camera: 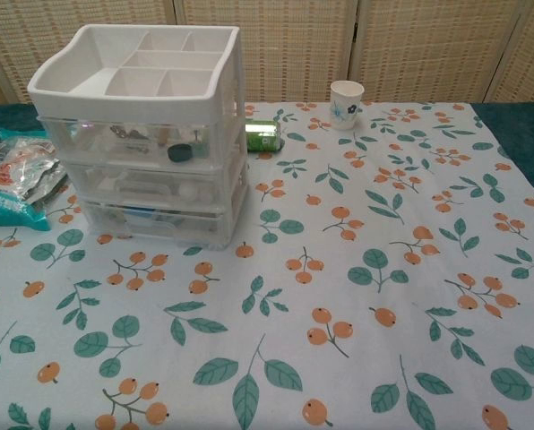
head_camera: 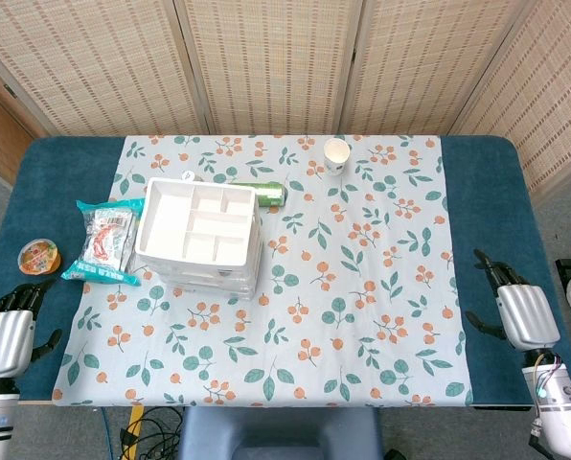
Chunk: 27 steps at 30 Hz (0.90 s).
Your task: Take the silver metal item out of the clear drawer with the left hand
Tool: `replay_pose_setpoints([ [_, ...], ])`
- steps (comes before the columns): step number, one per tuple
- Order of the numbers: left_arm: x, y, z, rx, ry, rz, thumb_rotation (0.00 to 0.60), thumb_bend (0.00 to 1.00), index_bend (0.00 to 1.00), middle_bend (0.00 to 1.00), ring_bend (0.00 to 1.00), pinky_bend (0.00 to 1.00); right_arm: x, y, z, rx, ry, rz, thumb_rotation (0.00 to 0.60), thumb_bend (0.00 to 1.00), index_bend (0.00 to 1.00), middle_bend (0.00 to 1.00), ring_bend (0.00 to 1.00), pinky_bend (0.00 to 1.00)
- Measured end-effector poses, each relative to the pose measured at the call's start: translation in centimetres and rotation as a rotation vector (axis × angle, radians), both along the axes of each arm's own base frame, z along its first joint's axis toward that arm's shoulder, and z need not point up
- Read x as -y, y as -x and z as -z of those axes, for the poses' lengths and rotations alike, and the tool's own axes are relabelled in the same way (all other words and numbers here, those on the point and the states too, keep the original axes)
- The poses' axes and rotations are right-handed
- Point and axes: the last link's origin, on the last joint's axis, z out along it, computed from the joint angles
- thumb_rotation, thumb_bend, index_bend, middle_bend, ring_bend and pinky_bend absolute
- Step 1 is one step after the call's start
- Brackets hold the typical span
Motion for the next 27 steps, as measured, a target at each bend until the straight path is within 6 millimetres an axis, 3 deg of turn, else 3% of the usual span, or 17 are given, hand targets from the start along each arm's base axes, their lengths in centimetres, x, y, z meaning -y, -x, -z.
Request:
replay_pose_setpoints([
  [7,0.2,-0.3,0.1,0.014,-0.005,0.015,0.600,0.24,0.17,0.25,0.17,0.24,0.1,-0.2,-0.3,0.012,0.025,-0.016,0.600,0.25,0.00,0.22,0.21,0.36],
  [18,-0.1,-0.8,0.1,0.045,0.005,0.044,0.600,0.24,0.18,0.25,0.17,0.24,0.0,-1.1,-2.3,0.028,0.095,-0.049,0.600,0.25,0.00,0.22,0.21,0.36],
  [21,-0.3,-1.0,0.0,0.063,0.004,0.073,0.600,0.24,0.20,0.27,0.22,0.24,0.1,-1.3,-3.0,0.030,0.123,-0.056,0.600,0.25,0.00,0.22,0.21,0.36],
  [24,-0.7,-1.4,-0.1,0.082,0.004,0.121,0.600,0.24,0.24,0.39,0.37,0.38,0.2,-1.7,-3.8,0.031,0.153,-0.065,0.600,0.25,0.00,0.22,0.21,0.36],
  [27,-1.2,-1.9,0.1,0.098,0.024,0.175,0.600,0.24,0.27,0.55,0.56,0.65,0.3,-2.2,-4.4,0.031,0.174,-0.083,0.600,0.25,0.00,0.22,0.21,0.36],
])
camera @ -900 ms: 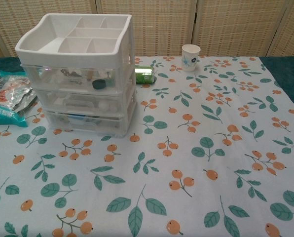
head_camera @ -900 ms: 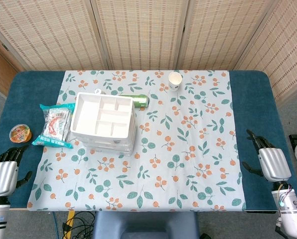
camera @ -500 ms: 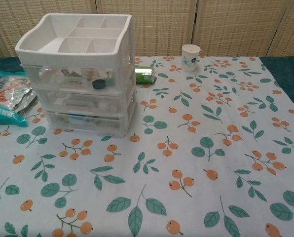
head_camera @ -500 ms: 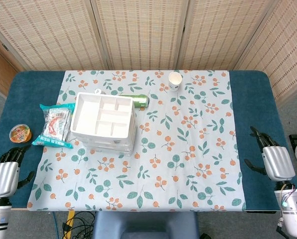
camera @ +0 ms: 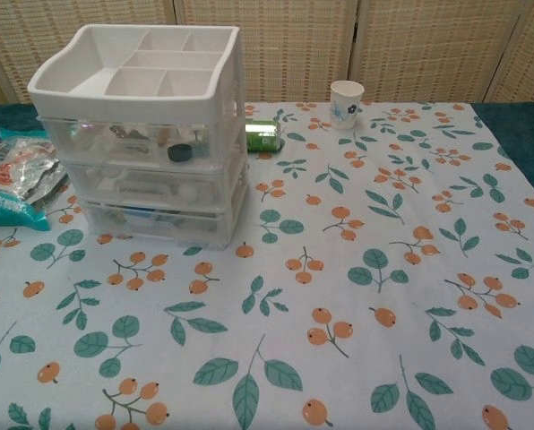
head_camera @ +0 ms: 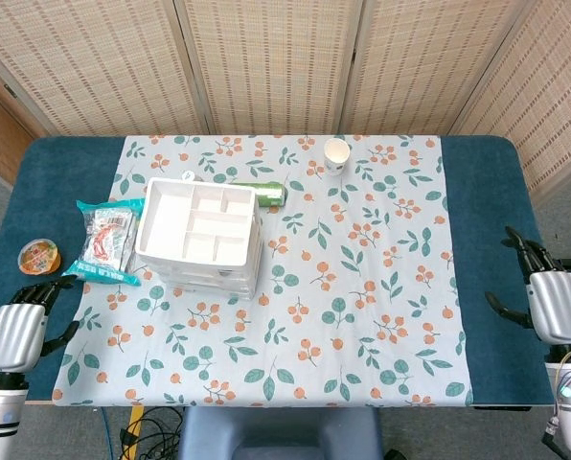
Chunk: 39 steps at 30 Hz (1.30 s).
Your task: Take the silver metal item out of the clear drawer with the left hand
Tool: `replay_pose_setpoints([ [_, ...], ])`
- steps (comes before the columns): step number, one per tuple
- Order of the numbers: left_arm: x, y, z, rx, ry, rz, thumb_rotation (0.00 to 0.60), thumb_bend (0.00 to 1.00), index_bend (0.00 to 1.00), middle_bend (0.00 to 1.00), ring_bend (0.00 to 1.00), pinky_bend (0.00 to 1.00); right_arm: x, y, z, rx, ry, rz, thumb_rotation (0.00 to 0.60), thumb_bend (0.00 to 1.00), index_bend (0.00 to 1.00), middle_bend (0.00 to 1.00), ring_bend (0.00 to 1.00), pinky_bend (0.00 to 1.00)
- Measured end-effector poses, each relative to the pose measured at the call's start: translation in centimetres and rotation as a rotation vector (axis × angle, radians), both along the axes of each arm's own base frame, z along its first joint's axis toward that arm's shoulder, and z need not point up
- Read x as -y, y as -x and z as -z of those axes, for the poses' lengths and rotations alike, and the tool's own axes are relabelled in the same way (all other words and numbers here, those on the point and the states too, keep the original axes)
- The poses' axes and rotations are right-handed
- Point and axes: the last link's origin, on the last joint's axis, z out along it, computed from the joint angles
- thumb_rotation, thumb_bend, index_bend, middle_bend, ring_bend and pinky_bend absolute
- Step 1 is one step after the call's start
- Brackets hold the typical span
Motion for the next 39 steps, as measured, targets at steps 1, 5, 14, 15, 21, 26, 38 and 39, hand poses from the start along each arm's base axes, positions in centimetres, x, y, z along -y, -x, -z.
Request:
replay_pose_setpoints([
  [1,-0.1,-0.2,0.1,0.006,0.012,0.014,0.600,0.24,0.27,0.59,0.60,0.71,0.0,-0.2,-0.2,0.000,0.009,-0.007,0.600,0.25,0.00,0.22,0.21,0.36],
  [5,-1.0,-1.0,0.7,0.029,0.076,0.078,0.600,0.24,0.29,0.71,0.70,0.86,0.3,-0.8,-0.9,0.005,0.043,-0.024,0.600,0.25,0.00,0.22,0.21,0.36],
  [14,-2.8,-3.5,3.4,0.110,0.303,0.219,0.600,0.32,0.29,0.85,0.86,0.99,0.9,-1.6,-1.2,0.017,0.036,-0.028,0.600,0.25,0.00,0.22,0.21,0.36],
  [15,-3.0,-3.8,4.0,0.113,0.338,0.230,0.600,0.33,0.28,0.86,0.87,1.00,0.9,-1.7,-1.1,0.019,0.032,-0.029,0.600,0.25,0.00,0.22,0.21,0.36],
  [21,-4.0,-5.3,7.1,0.139,0.480,0.255,0.600,0.37,0.20,0.89,0.90,1.00,1.0,-2.0,-0.7,0.023,0.019,-0.028,0.600,0.25,0.00,0.22,0.21,0.36],
  [26,-5.0,-6.5,9.1,0.225,0.577,0.238,0.600,0.40,0.10,0.90,0.92,1.00,0.9,-1.9,-0.6,0.024,0.015,-0.021,0.600,0.25,0.00,0.22,0.21,0.36],
  [38,-5.6,-7.3,11.5,0.515,0.680,0.133,0.600,0.42,0.05,0.91,0.93,1.00,0.7,-1.5,-0.3,0.030,0.016,0.000,0.600,0.25,0.00,0.22,0.21,0.36],
  [39,-5.6,-7.3,11.7,0.538,0.684,0.120,0.600,0.42,0.05,0.91,0.93,1.00,0.6,-1.4,-0.3,0.031,0.017,0.001,0.600,0.25,0.00,0.22,0.21,0.36],
])
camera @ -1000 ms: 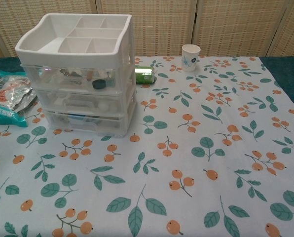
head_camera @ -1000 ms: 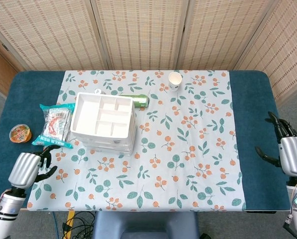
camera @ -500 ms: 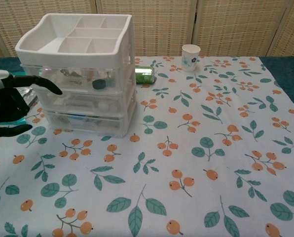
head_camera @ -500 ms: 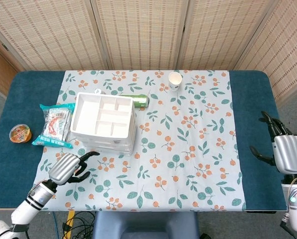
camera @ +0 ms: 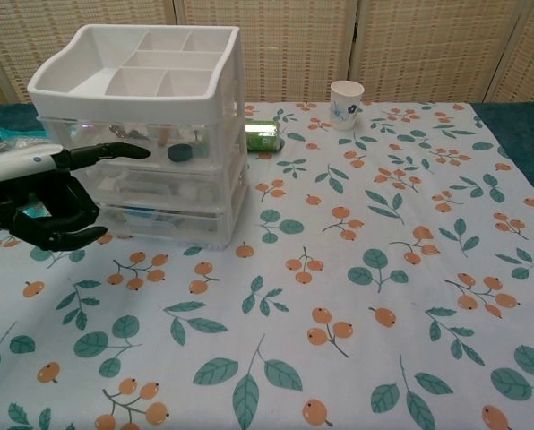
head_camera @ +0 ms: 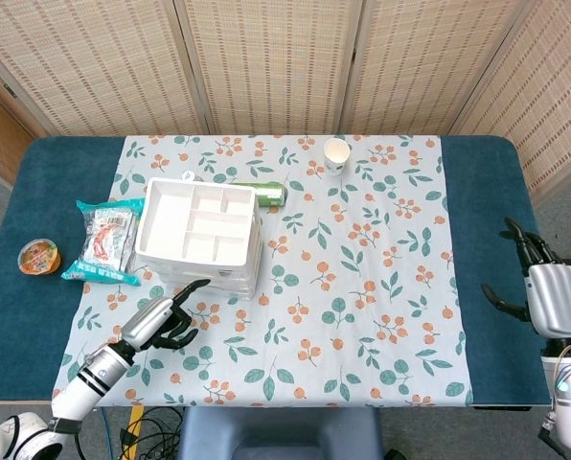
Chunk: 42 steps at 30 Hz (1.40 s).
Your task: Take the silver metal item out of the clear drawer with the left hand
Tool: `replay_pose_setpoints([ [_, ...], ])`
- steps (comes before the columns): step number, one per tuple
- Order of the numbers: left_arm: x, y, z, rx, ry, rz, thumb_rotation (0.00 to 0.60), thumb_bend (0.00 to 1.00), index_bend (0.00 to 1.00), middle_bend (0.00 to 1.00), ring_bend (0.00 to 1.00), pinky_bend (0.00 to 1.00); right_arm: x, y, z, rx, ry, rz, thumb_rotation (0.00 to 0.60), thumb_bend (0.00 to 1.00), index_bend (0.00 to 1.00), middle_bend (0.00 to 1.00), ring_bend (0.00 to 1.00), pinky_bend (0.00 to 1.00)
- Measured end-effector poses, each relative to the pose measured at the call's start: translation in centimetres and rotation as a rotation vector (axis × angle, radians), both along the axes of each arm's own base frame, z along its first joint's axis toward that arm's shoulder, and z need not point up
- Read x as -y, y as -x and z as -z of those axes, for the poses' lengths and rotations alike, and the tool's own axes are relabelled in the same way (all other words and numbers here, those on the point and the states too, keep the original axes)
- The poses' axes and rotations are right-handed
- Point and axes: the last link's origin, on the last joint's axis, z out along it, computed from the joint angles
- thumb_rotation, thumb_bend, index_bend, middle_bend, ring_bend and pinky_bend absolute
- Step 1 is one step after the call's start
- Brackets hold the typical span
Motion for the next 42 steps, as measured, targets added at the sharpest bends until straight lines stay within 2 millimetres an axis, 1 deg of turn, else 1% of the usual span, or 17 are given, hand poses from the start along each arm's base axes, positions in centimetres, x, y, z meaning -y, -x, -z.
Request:
replay_pose_setpoints([
  [8,-0.1,1.2,1.0,0.037,0.000,-0.076,0.600,0.42,0.08,0.91,0.93,1.00,-0.3,0.3,0.0,0.004,0.001,0.014,0.600,0.26,0.00,0.22,0.21,0.36],
  [12,-0.3,1.5,1.1,0.069,-0.010,-0.102,0.600,0.42,0.08,0.91,0.93,1.00,-0.5,0.6,0.0,0.004,0.006,0.025,0.600,0.26,0.00,0.22,0.21,0.36],
  [25,-0.7,0.9,1.8,0.113,-0.013,-0.109,0.600,0.42,0.08,0.91,0.93,1.00,-0.6,1.1,-0.2,0.004,0.014,0.038,0.600,0.26,0.00,0.22,0.21,0.36],
  [42,-1.6,0.3,2.4,0.174,0.010,-0.125,0.600,0.42,0.13,0.91,0.93,1.00,-0.5,1.9,-0.2,0.012,0.019,0.063,0.600,0.26,0.00,0.22,0.21,0.36],
])
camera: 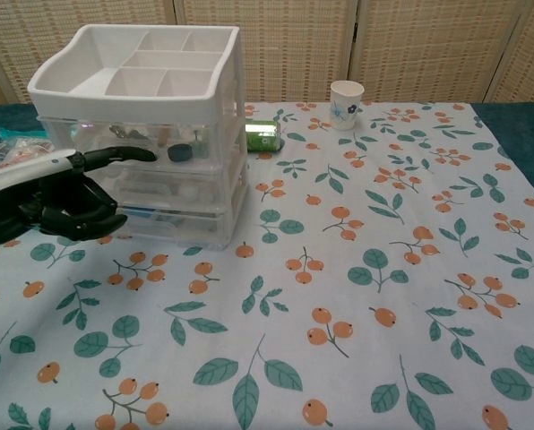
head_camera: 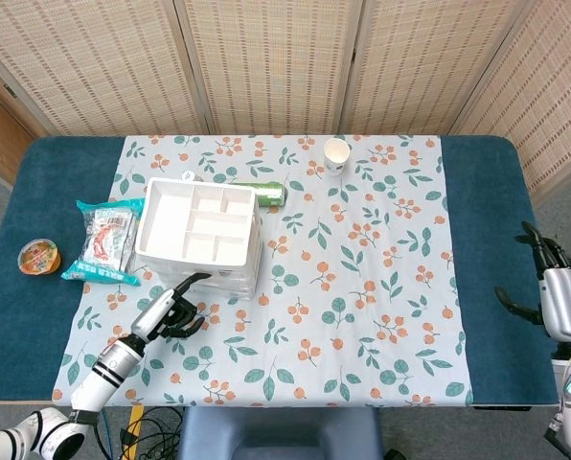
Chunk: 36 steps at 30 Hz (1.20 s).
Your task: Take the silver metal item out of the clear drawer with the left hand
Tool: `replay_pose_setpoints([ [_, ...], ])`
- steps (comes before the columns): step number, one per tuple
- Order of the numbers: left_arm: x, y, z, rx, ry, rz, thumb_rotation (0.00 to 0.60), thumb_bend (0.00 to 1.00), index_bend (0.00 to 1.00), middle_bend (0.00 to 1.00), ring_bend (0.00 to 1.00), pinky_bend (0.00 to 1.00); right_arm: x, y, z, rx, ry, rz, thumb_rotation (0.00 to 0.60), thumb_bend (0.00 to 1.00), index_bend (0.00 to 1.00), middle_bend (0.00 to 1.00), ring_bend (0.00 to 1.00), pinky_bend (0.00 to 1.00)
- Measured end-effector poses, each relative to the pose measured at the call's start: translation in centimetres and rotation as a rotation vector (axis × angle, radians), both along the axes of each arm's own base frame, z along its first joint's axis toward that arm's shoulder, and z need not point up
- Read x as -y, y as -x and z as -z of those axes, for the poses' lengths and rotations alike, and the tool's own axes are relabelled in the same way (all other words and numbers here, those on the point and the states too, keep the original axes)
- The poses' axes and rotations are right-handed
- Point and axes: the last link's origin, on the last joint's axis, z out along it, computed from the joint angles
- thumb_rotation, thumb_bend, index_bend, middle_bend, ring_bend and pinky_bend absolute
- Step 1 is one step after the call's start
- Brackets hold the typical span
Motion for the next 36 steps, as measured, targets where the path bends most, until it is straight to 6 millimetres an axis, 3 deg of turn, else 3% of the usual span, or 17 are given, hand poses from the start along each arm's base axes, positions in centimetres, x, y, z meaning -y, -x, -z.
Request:
replay_pose_setpoints([
  [17,-0.4,-0.3,0.3,0.058,0.011,-0.021,0.600,0.42,0.24,0.89,0.92,1.00,0.1,0.3,0.0,0.003,-0.001,0.014,0.600,0.26,0.00,0.22,0.21,0.36],
  [36,1.3,0.4,0.3,0.048,0.012,-0.025,0.600,0.42,0.24,0.88,0.91,1.00,0.1,0.5,0.1,0.005,-0.007,0.020,0.600,0.26,0.00,0.22,0.21,0.36],
])
